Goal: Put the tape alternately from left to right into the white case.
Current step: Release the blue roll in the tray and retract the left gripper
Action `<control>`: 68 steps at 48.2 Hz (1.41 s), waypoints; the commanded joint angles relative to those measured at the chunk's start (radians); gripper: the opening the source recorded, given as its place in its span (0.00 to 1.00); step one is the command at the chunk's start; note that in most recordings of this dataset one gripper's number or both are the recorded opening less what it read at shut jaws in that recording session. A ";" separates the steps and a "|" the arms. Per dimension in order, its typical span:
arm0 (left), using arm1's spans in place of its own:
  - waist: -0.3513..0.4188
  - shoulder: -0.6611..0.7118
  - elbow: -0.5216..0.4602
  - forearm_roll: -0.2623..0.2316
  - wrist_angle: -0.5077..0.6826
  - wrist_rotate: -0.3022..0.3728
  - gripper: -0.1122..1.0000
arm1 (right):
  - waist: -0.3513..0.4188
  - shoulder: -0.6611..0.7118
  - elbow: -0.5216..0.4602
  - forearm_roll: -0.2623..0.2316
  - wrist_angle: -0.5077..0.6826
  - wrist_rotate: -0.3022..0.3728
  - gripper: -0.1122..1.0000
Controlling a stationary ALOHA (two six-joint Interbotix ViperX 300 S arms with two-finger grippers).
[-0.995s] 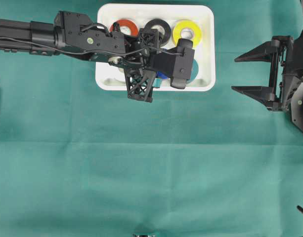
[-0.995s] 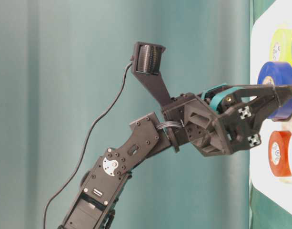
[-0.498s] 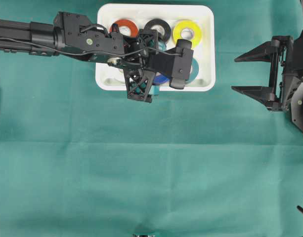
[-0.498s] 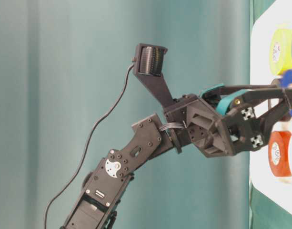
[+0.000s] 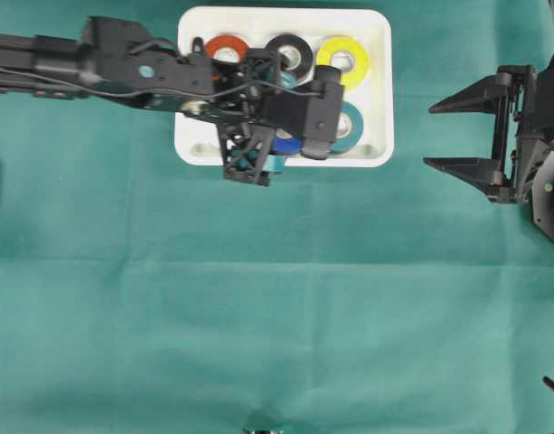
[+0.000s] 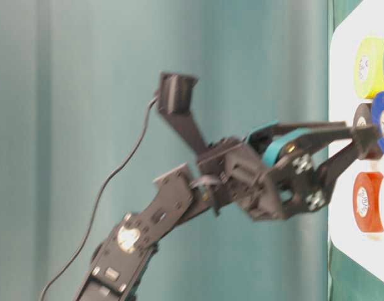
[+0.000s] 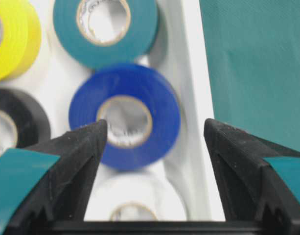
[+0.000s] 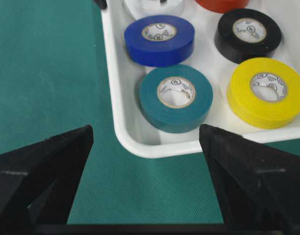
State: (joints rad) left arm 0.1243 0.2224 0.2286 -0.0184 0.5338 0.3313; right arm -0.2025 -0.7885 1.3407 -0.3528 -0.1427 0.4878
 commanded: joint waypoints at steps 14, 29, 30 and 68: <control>-0.017 -0.204 0.161 -0.003 -0.011 -0.078 0.79 | 0.000 0.000 -0.014 0.002 -0.003 0.000 0.59; -0.017 -0.357 0.339 -0.005 -0.109 -0.132 0.78 | 0.002 0.000 -0.009 0.002 -0.003 0.000 0.59; -0.018 -0.368 0.350 -0.005 -0.117 -0.132 0.78 | 0.000 -0.002 -0.009 0.000 -0.003 0.000 0.59; -0.020 -0.747 0.773 -0.008 -0.623 -0.192 0.78 | 0.002 -0.038 0.011 0.000 -0.008 0.000 0.59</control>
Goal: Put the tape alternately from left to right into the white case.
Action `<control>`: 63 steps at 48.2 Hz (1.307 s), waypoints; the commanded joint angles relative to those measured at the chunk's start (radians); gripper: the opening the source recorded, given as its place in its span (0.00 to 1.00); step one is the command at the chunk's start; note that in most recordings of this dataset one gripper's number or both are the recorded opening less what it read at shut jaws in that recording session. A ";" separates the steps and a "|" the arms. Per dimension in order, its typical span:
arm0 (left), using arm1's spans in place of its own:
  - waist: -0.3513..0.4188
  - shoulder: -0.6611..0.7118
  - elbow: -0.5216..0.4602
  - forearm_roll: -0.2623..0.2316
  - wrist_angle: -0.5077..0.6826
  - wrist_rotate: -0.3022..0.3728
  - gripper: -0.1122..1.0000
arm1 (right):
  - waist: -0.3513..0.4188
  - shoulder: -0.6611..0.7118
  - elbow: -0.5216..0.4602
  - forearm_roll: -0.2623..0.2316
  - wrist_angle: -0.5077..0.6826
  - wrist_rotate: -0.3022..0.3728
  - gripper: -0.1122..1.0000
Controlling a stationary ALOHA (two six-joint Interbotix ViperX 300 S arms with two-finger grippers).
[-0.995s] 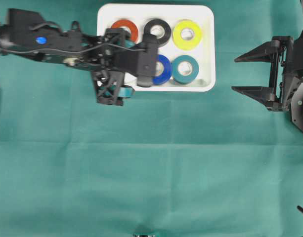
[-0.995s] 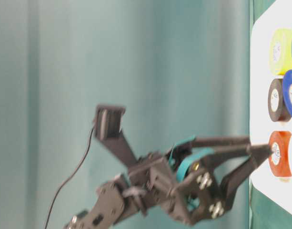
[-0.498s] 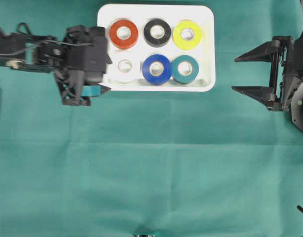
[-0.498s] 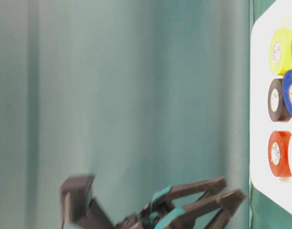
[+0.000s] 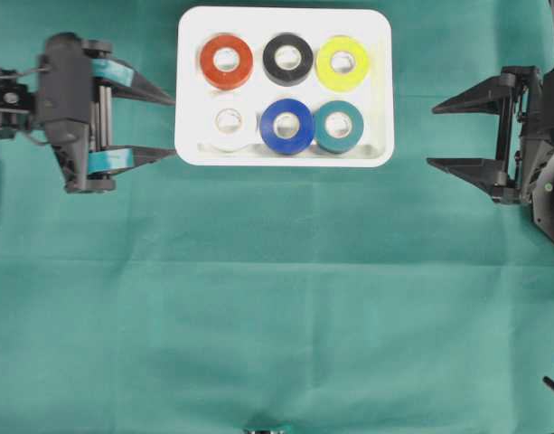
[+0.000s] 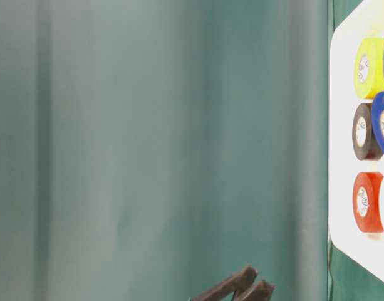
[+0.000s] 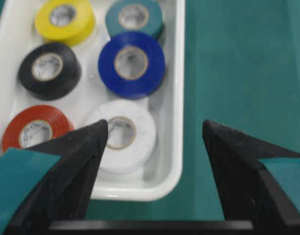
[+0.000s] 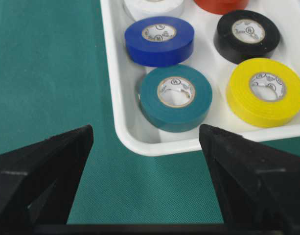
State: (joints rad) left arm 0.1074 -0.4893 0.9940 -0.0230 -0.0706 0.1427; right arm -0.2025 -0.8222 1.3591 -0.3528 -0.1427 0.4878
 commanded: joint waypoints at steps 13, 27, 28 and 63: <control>-0.037 -0.167 0.097 -0.003 -0.052 0.008 0.77 | 0.002 -0.037 0.012 0.002 -0.008 -0.002 0.59; -0.063 -0.290 0.207 -0.003 -0.129 0.002 0.77 | 0.000 -0.049 0.021 0.000 -0.011 -0.002 0.59; -0.064 -0.299 0.213 -0.003 -0.137 0.003 0.77 | 0.000 -0.048 0.021 0.000 -0.011 -0.002 0.59; -0.067 -0.489 0.314 -0.003 -0.054 0.002 0.77 | 0.000 -0.081 0.028 0.000 -0.032 -0.002 0.58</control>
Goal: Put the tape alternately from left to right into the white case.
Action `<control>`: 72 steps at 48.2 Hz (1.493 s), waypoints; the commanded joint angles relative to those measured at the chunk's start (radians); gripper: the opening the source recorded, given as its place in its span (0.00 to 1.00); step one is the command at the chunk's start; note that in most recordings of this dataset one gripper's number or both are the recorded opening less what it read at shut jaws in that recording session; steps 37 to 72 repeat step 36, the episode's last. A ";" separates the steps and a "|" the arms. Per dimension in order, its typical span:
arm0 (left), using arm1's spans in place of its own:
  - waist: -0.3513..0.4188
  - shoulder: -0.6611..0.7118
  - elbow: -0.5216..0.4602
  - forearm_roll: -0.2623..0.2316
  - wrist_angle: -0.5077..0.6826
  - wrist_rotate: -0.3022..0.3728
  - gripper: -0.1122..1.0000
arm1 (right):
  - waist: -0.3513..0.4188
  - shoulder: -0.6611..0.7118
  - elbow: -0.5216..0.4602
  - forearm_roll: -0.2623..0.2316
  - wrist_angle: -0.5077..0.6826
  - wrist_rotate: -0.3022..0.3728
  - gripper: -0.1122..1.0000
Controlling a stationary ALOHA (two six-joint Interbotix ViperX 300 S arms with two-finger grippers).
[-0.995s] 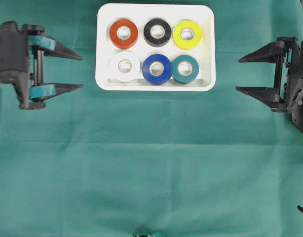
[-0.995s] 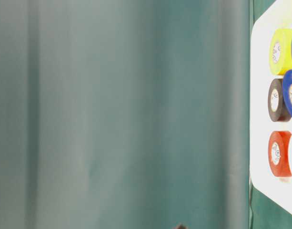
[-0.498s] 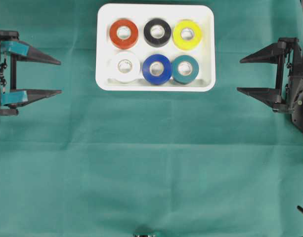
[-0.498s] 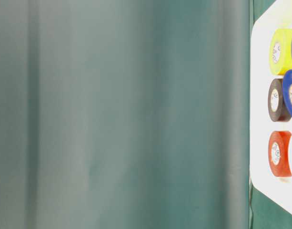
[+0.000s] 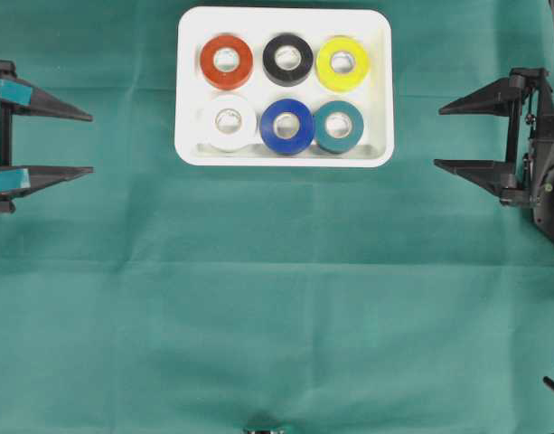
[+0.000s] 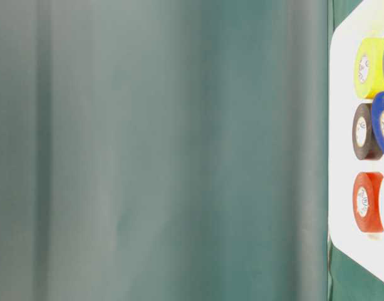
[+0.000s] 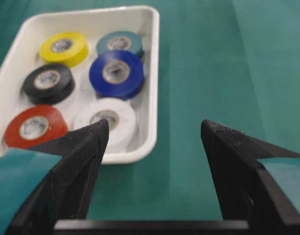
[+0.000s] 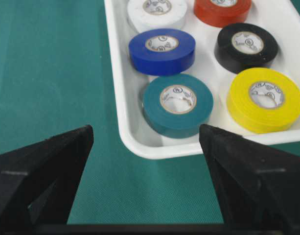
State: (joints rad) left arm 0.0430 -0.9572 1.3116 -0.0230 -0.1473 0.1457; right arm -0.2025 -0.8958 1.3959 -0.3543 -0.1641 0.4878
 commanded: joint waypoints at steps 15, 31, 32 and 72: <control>-0.003 -0.163 0.043 -0.003 0.114 -0.005 0.77 | 0.011 -0.058 -0.009 -0.005 -0.011 -0.006 0.59; -0.003 -0.250 0.071 -0.003 0.169 -0.005 0.77 | 0.146 -0.069 -0.008 -0.006 -0.005 -0.006 0.59; -0.003 -0.255 0.072 -0.003 0.173 -0.005 0.77 | 0.147 -0.069 -0.008 -0.006 -0.005 -0.006 0.59; -0.003 -0.275 0.072 -0.003 0.196 -0.003 0.77 | 0.146 -0.075 -0.005 -0.006 -0.003 -0.006 0.59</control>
